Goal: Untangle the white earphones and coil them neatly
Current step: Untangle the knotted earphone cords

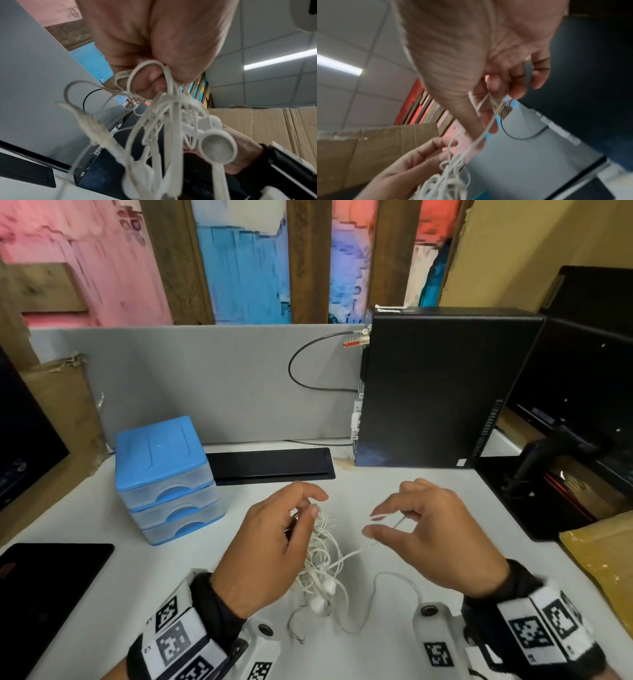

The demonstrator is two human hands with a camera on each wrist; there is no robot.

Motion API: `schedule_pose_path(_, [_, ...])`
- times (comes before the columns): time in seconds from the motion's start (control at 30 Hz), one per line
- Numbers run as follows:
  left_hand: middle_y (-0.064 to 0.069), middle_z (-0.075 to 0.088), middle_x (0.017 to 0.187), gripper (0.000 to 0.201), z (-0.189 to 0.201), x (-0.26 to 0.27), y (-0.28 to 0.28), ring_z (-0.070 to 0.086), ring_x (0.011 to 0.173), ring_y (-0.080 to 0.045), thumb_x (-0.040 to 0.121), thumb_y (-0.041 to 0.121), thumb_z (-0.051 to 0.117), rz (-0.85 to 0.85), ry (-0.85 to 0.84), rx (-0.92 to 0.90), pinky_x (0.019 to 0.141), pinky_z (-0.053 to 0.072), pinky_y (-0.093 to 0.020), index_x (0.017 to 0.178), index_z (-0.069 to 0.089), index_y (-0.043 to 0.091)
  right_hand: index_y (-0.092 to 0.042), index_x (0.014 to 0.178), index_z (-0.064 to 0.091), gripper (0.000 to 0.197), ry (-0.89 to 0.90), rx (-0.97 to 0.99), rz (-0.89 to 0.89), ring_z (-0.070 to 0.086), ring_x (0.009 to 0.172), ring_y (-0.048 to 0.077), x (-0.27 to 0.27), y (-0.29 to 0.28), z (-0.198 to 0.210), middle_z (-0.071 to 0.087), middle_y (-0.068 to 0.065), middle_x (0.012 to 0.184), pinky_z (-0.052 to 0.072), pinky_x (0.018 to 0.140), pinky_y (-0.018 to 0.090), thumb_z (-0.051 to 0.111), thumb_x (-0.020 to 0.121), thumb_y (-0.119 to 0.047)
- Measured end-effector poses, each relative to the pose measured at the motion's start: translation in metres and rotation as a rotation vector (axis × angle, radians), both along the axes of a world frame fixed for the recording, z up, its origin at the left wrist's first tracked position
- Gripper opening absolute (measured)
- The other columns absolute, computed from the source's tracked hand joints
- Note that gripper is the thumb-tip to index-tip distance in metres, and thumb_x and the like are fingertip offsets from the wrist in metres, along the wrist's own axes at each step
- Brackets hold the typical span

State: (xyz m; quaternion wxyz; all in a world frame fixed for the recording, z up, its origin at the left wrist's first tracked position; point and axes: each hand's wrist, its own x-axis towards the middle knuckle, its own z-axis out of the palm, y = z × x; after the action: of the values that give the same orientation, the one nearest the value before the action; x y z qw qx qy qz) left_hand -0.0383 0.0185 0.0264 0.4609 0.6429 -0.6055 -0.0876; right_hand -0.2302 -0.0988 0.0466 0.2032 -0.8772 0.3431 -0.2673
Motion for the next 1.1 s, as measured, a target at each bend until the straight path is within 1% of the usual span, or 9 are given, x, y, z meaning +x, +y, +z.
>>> schedule_pose_path(0.07, [0.01, 0.055, 0.081, 0.018, -0.002, -0.002, 0.0, 0.046, 0.045, -0.008, 0.101, 0.017, 0.053, -0.029, 0.02, 0.016, 0.052, 0.031, -0.008, 0.113, 0.06, 0.029, -0.021, 0.071, 0.073, 0.023, -0.28, 0.083, -0.004, 0.06, 0.066, 0.017, 0.007, 0.002, -0.006, 0.064, 0.007, 0.065, 0.047, 0.062, 0.037, 0.07, 0.082, -0.042])
schedule_pose_path(0.17, [0.009, 0.056, 0.081, 0.018, -0.009, -0.008, 0.0, 0.045, 0.046, -0.007, 0.101, 0.016, 0.052, -0.069, 0.002, 0.045, 0.052, 0.032, -0.008, 0.112, 0.061, 0.027, 0.003, 0.066, 0.062, 0.035, -0.761, 0.451, -0.014, 0.068, 0.074, 0.018, 0.019, 0.01, 0.004, 0.064, 0.025, 0.072, 0.052, 0.073, 0.033, 0.057, 0.097, -0.014])
schedule_pose_path(0.3, [0.01, 0.059, 0.079, 0.023, -0.021, 0.003, -0.009, 0.048, 0.046, -0.009, 0.101, 0.014, 0.052, -0.02, 0.187, 0.05, 0.049, 0.039, -0.021, 0.1, 0.067, 0.032, -0.002, 0.079, 0.068, 0.05, -1.15, 1.119, 0.195, 0.068, 0.072, 0.027, 0.011, 0.016, 0.031, 0.068, 0.017, 0.081, 0.059, 0.072, 0.037, 0.042, 0.098, -0.04])
schedule_pose_path(0.43, [0.012, 0.059, 0.075, 0.029, -0.015, 0.014, -0.011, 0.051, 0.055, -0.015, 0.101, 0.015, 0.053, 0.022, 0.333, 0.006, 0.053, 0.045, -0.027, 0.092, 0.068, 0.038, -0.006, 0.084, 0.07, 0.037, -0.905, 1.03, 0.186, 0.032, 0.038, 0.011, 0.006, 0.015, 0.029, 0.054, 0.007, 0.062, 0.031, 0.04, 0.021, 0.05, 0.097, -0.034])
schedule_pose_path(0.53, [0.008, 0.066, 0.079, 0.019, -0.007, 0.009, -0.007, 0.059, 0.062, -0.019, 0.1, 0.025, 0.053, -0.055, 0.32, -0.034, 0.059, 0.05, -0.031, 0.097, 0.068, 0.036, -0.019, 0.093, 0.077, 0.014, -0.429, 0.553, 0.112, 0.048, 0.045, 0.001, 0.014, 0.018, 0.011, 0.069, -0.005, 0.075, 0.038, 0.053, 0.011, 0.077, 0.085, -0.03])
schedule_pose_path(0.63, [0.009, 0.07, 0.09, 0.017, -0.005, 0.006, -0.004, 0.066, 0.082, -0.019, 0.096, 0.028, 0.053, -0.072, 0.266, -0.034, 0.072, 0.054, -0.027, 0.099, 0.069, 0.035, -0.038, 0.108, 0.075, 0.027, -0.071, 0.374, 0.108, 0.06, 0.058, 0.0, 0.019, 0.023, -0.005, 0.068, -0.015, 0.07, 0.05, 0.069, 0.016, 0.075, 0.083, -0.046])
schedule_pose_path(0.8, [0.006, 0.069, 0.089, 0.013, 0.0, 0.003, -0.002, 0.067, 0.08, -0.017, 0.091, 0.028, 0.06, -0.086, 0.344, -0.043, 0.068, 0.059, -0.034, 0.094, 0.071, 0.035, -0.031, 0.084, 0.078, 0.009, -0.156, 0.259, 0.055, 0.043, 0.044, 0.01, 0.015, 0.02, -0.006, 0.054, -0.012, 0.047, 0.037, 0.055, 0.012, 0.071, 0.089, -0.033])
schedule_pose_path(0.93, [0.004, 0.063, 0.09, 0.025, 0.002, 0.001, -0.002, 0.069, 0.075, -0.018, 0.091, 0.009, 0.069, -0.067, 0.362, -0.075, 0.07, 0.061, -0.049, 0.088, 0.074, 0.033, -0.028, 0.078, 0.079, 0.01, -0.434, 0.258, 0.03, 0.033, 0.046, 0.009, 0.016, 0.023, -0.004, 0.042, -0.005, 0.045, 0.034, 0.051, 0.024, 0.076, 0.086, -0.024])
schedule_pose_path(1.1, [0.007, 0.066, 0.092, 0.029, 0.002, 0.0, -0.002, 0.07, 0.078, -0.017, 0.091, 0.005, 0.067, -0.051, 0.357, -0.088, 0.063, 0.057, -0.027, 0.094, 0.079, 0.031, -0.026, 0.086, 0.081, 0.011, -0.412, 0.324, 0.116, 0.041, 0.042, 0.002, 0.017, 0.032, 0.0, 0.052, -0.021, 0.047, 0.035, 0.053, 0.011, 0.073, 0.089, -0.019])
